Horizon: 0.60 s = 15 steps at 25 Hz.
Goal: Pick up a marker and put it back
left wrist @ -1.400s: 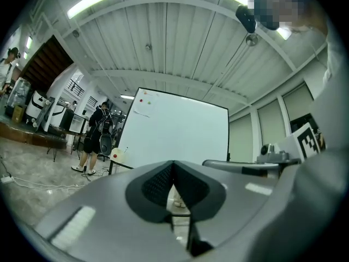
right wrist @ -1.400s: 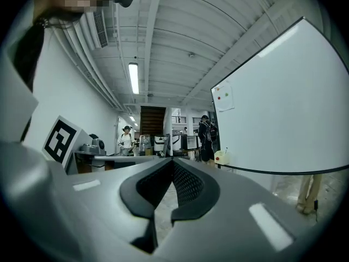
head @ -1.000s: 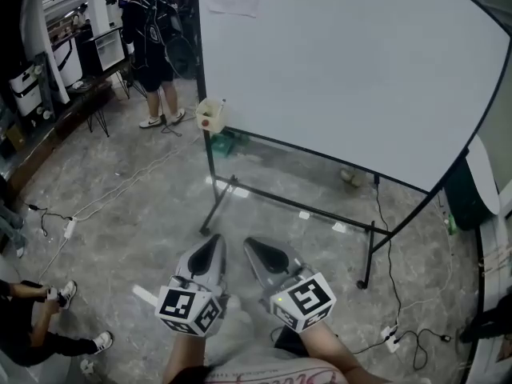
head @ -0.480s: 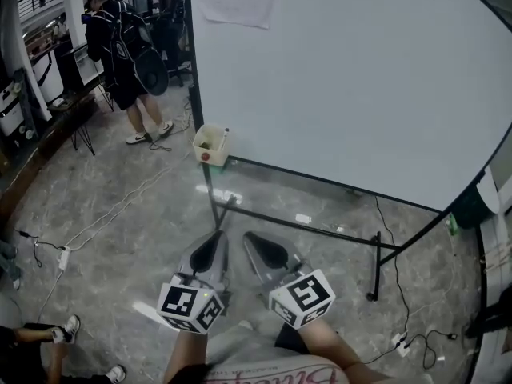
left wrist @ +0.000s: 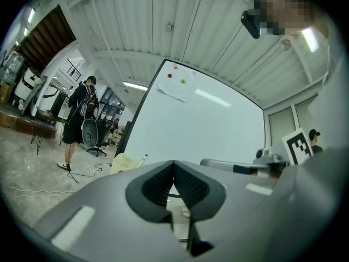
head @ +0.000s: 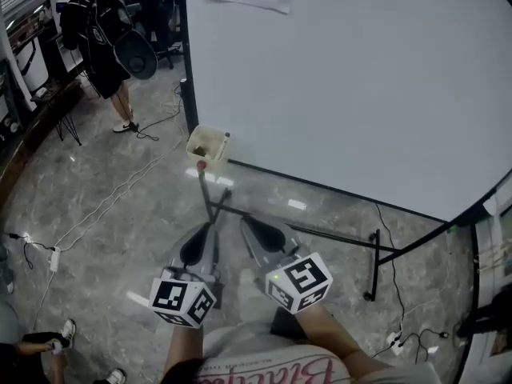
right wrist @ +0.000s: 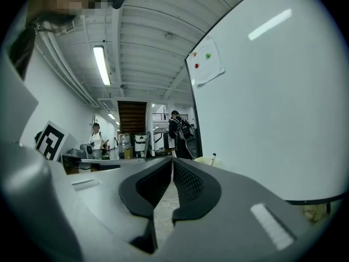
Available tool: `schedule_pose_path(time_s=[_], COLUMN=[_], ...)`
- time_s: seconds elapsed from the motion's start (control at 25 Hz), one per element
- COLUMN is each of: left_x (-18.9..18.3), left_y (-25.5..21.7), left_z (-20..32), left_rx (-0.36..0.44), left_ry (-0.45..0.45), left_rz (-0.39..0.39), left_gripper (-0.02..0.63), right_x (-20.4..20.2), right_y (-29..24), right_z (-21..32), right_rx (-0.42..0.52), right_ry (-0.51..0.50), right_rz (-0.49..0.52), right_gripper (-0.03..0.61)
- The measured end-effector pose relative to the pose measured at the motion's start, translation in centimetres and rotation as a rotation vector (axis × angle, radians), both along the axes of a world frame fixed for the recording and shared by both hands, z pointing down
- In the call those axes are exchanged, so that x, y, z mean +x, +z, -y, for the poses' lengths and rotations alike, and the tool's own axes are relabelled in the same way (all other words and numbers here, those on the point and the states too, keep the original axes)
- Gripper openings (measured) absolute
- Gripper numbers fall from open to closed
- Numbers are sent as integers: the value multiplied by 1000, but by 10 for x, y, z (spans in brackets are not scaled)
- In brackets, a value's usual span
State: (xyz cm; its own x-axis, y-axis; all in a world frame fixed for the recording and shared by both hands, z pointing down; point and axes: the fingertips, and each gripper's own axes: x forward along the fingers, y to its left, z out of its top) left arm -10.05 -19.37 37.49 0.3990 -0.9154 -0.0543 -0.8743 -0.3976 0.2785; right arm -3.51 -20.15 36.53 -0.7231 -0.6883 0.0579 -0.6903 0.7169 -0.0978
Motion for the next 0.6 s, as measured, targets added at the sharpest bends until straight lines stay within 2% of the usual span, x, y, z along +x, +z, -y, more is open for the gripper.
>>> schedule_pose_path(time_s=[0.16, 0.36, 0.6], left_x=[-12, -16, -32], left_y=[0, -2, 4], left_z=[45, 99, 151], left_rx=[2, 9, -33], left_ry=[-28, -61, -84], left_rz=[2, 6, 16], left_gripper=[0, 0, 0], right_x=[-14, -20, -36], right_y=[7, 17, 39], right_z=[48, 100, 161], right_rx=[-11, -27, -122], right_ry=[-38, -72, -90], right_rz=[-6, -26, -44], right_gripper=[25, 98, 124])
